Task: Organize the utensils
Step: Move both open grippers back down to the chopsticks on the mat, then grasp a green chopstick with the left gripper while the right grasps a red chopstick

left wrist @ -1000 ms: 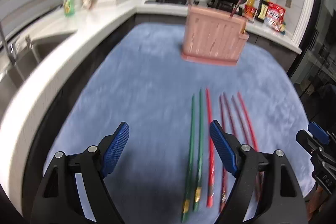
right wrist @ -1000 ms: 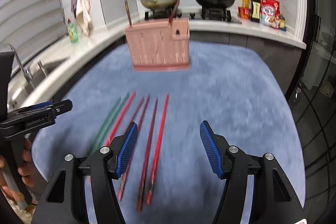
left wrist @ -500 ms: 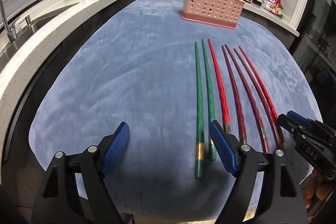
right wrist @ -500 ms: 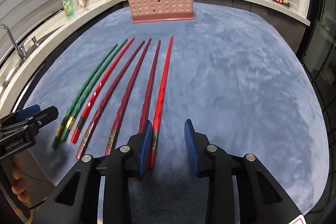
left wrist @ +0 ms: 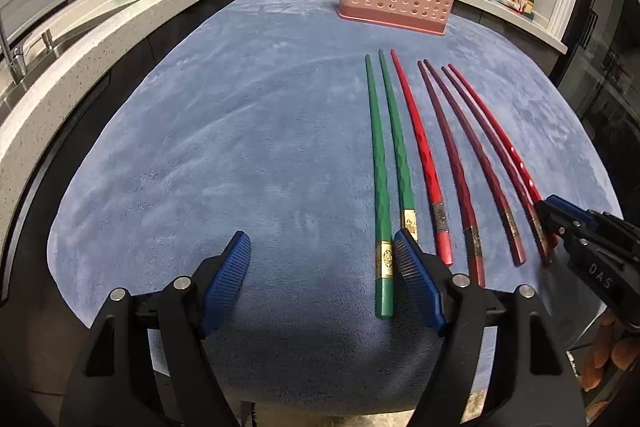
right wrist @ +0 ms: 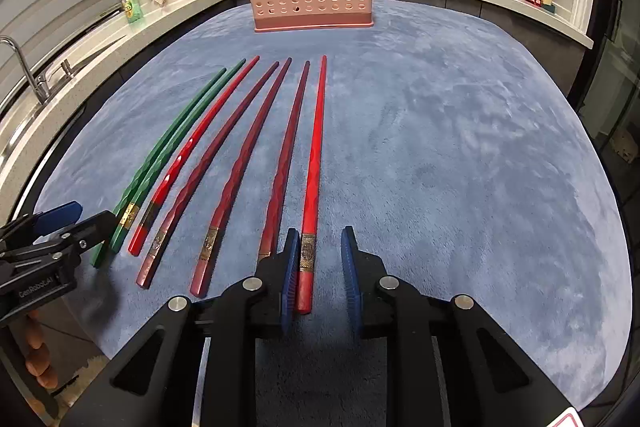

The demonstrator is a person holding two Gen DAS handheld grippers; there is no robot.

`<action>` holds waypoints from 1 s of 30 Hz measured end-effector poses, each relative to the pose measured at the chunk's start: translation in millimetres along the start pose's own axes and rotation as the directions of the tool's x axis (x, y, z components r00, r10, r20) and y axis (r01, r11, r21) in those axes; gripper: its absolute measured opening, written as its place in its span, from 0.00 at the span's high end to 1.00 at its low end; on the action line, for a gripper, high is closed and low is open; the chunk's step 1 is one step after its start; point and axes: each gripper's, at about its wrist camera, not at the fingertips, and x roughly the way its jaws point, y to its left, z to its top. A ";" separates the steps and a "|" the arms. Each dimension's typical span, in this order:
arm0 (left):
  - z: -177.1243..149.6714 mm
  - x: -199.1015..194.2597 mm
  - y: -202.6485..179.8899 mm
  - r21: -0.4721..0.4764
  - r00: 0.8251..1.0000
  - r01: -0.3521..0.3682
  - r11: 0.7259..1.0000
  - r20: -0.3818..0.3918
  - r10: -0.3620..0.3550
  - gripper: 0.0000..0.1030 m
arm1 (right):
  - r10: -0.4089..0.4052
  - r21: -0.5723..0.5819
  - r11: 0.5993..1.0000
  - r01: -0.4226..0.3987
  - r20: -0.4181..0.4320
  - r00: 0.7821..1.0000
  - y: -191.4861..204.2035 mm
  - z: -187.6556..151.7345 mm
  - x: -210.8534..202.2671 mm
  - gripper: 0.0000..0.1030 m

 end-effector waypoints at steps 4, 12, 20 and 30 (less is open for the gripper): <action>-3.1 1.7 -3.4 0.027 0.999 -0.035 0.999 0.007 0.035 0.36 | 0.002 0.005 1.000 -0.002 -0.001 1.000 0.2 0.0 0.2 0.81; -4.0 -2.0 -0.2 0.021 0.999 -0.038 0.999 0.015 0.038 0.65 | 0.007 0.008 1.000 -0.007 -0.003 1.000 -0.5 -0.1 0.3 0.82; 0.2 -3.5 -3.5 0.037 1.000 0.022 0.999 -0.019 -0.021 0.89 | 0.021 -0.004 1.000 -0.022 -0.017 1.000 -1.2 1.7 0.4 0.93; 26.3 -36.6 -0.9 0.001 0.995 0.093 0.996 0.019 -0.093 0.93 | 0.048 0.042 0.998 -0.050 0.049 0.998 -14.5 26.6 -36.6 0.93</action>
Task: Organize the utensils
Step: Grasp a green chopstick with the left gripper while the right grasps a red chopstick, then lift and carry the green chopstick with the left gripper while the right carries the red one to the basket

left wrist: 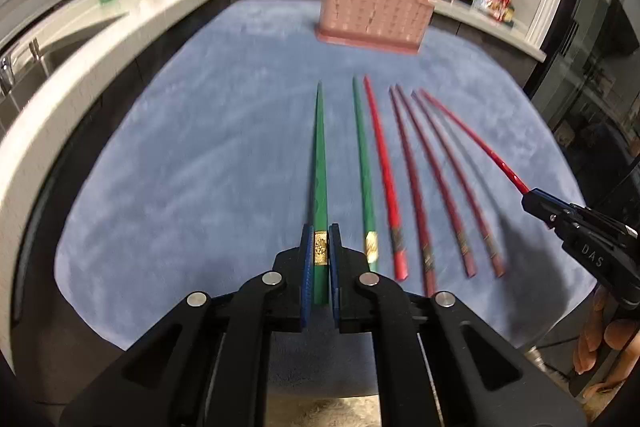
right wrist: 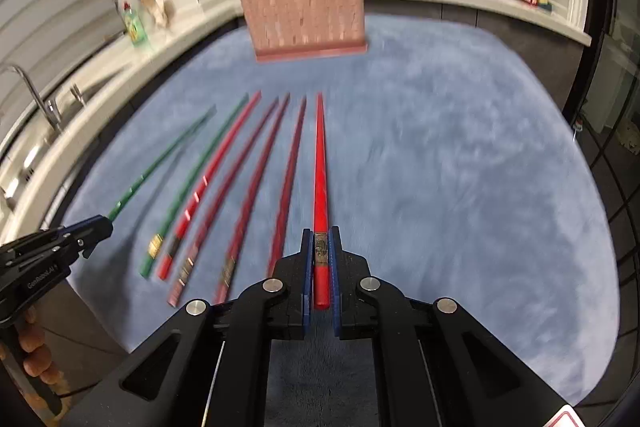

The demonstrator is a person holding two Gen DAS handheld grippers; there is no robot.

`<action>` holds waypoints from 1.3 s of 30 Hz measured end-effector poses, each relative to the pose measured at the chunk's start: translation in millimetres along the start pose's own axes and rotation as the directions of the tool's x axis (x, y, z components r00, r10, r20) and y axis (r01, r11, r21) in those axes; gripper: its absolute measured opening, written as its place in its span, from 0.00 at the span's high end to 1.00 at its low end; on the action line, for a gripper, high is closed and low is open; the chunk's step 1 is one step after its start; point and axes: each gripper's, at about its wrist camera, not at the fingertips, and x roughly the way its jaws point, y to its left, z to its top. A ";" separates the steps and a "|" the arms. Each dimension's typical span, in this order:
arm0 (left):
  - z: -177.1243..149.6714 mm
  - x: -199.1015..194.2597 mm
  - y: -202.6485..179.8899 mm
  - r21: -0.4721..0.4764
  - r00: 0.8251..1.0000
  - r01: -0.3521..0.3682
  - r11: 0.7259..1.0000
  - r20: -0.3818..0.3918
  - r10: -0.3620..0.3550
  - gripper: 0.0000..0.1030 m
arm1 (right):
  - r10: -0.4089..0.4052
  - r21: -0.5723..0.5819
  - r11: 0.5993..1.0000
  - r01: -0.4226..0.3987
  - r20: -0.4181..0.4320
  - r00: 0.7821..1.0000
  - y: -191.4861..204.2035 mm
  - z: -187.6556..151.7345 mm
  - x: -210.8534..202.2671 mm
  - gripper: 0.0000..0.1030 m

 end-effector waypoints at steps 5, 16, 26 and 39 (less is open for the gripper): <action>31.8 -26.5 2.5 -0.025 0.997 0.023 0.999 0.069 -0.022 0.93 | -0.001 -0.007 1.000 0.001 0.097 0.995 0.0 34.5 -33.6 0.93; 108.4 -59.8 2.8 -0.030 0.981 0.035 0.999 0.190 -0.029 0.93 | 0.017 -0.011 1.000 -0.014 0.279 0.960 -6.4 113.8 -77.1 0.93; 181.1 -70.4 -3.9 -0.008 0.960 0.071 0.997 0.272 -0.066 0.93 | 0.085 -0.013 0.996 -0.087 0.380 0.921 -9.9 176.6 -85.8 0.93; 312.3 -84.8 -23.3 0.013 0.874 0.124 0.992 0.472 -0.115 0.93 | 0.176 -0.006 0.979 -0.201 0.517 0.838 -6.5 296.0 -68.6 0.93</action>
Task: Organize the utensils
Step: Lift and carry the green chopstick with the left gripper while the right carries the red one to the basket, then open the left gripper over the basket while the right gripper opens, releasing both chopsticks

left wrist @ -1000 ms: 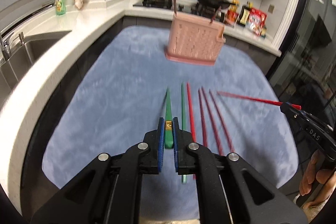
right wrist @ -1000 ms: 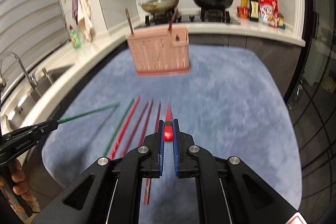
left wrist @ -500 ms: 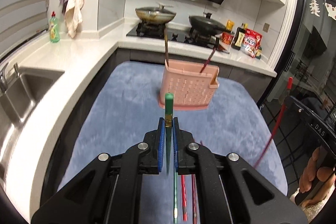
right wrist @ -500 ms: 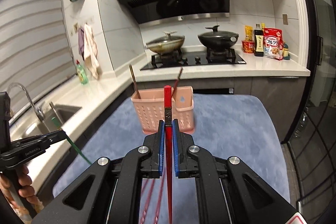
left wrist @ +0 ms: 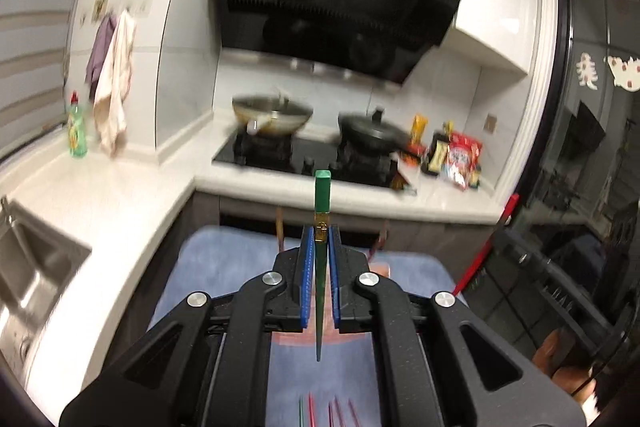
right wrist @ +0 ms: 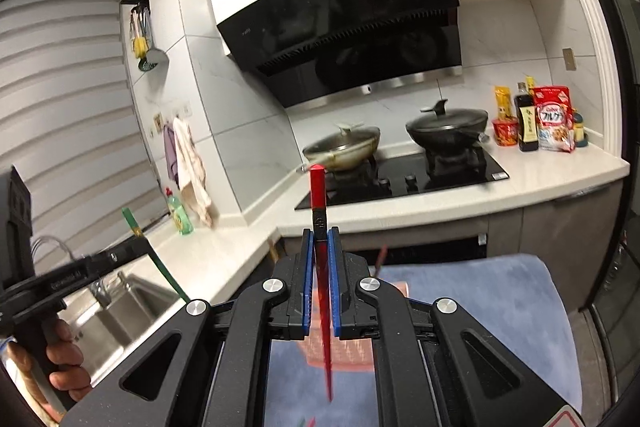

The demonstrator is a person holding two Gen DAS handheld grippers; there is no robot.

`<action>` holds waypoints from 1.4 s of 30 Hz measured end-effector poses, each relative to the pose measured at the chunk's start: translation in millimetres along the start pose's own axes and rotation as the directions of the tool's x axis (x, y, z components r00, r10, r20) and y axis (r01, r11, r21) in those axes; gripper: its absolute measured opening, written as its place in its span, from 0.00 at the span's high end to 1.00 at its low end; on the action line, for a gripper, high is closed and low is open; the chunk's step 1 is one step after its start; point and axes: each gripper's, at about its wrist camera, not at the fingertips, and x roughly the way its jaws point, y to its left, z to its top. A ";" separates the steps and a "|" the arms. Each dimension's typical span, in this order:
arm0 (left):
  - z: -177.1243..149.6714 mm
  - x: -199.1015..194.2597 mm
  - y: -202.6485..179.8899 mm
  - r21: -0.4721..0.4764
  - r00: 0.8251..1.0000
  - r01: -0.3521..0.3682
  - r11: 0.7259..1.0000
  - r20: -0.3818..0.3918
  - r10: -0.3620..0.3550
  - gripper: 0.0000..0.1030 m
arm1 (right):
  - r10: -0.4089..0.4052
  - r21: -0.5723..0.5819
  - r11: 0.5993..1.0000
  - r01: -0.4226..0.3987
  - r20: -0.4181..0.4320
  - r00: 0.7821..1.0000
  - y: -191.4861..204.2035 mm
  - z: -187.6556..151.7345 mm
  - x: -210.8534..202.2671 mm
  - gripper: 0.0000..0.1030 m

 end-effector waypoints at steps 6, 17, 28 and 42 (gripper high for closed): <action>34.8 40.7 -6.3 0.001 0.998 -0.036 0.999 0.057 0.036 0.93 | 0.015 0.028 0.999 -0.015 0.020 1.000 -5.6 24.6 44.1 0.93; 30.6 99.2 -0.1 -0.013 0.998 -0.064 0.998 0.023 0.065 0.93 | 0.011 0.032 0.999 -0.011 -0.011 1.000 -14.5 22.0 100.6 0.93; 8.3 131.4 3.9 0.004 0.996 -0.080 0.997 -0.046 0.080 0.93 | -0.014 0.036 0.999 0.018 -0.088 0.996 -26.1 -4.9 129.5 0.93; -10.2 133.2 4.9 0.014 0.983 -0.166 0.986 -0.080 0.167 0.44 | -0.059 0.038 0.997 0.062 -0.074 0.995 -34.1 -6.9 112.4 0.64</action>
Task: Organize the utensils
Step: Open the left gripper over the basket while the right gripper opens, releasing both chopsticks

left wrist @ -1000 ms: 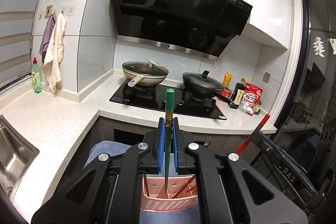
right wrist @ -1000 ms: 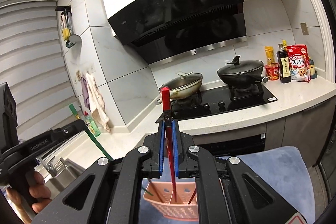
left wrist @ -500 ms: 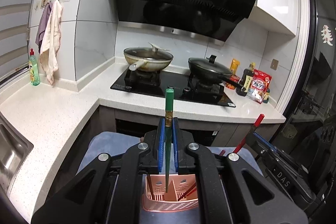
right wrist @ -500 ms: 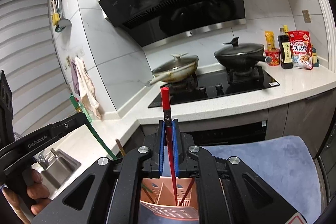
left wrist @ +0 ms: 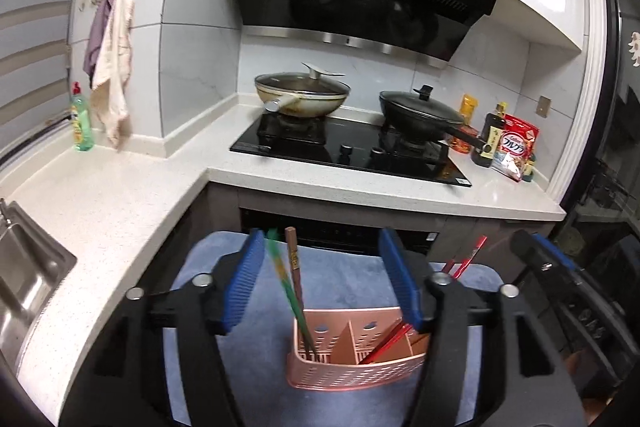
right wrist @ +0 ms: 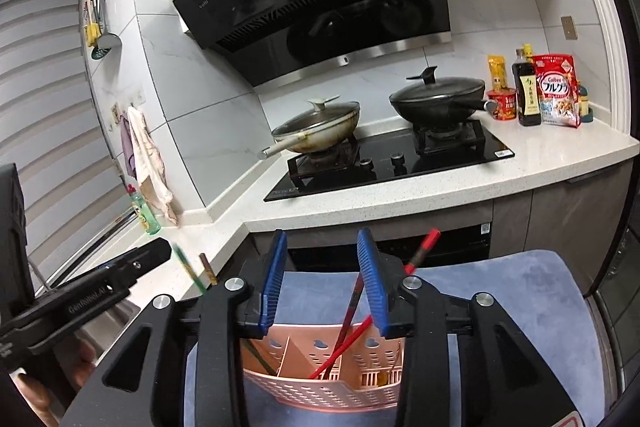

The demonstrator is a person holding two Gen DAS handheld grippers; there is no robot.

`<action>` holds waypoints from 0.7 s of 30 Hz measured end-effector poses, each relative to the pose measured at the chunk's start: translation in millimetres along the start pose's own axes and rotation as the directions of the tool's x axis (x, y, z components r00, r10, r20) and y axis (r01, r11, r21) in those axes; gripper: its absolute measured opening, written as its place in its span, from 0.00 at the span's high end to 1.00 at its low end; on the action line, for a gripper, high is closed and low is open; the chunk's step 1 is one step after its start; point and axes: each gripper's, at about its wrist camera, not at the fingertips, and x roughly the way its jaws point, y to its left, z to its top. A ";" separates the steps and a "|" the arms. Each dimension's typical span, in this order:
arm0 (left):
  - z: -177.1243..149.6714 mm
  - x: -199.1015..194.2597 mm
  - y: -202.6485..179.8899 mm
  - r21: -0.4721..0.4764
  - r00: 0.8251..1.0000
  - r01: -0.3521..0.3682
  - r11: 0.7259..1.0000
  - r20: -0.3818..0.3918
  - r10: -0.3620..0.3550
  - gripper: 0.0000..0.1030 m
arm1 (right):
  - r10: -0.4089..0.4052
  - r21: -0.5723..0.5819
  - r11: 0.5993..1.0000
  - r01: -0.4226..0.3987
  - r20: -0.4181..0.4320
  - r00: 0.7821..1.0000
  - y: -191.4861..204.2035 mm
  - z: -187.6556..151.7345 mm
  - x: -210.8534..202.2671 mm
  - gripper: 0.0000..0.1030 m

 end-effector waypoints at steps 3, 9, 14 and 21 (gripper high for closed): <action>-1.2 -5.0 -0.6 0.009 1.000 -0.006 1.000 -0.012 0.006 0.44 | 0.004 -0.003 1.000 -0.004 0.004 1.000 1.7 1.0 -11.2 0.62; -7.6 -22.2 -4.4 0.032 1.000 -0.005 0.999 -0.021 0.006 0.43 | -0.013 -0.072 0.997 0.014 0.017 1.000 15.7 -3.7 -39.1 0.60; -14.9 -39.8 -5.6 0.039 1.000 -0.003 0.999 -0.024 0.004 0.43 | -0.015 -0.105 0.994 0.017 0.021 1.000 24.0 -8.0 -62.8 0.60; -34.8 -72.7 6.9 0.028 1.000 -0.011 1.000 -0.023 0.012 0.33 | -0.038 -0.123 0.992 0.038 -0.003 0.999 27.4 -25.5 -105.4 0.56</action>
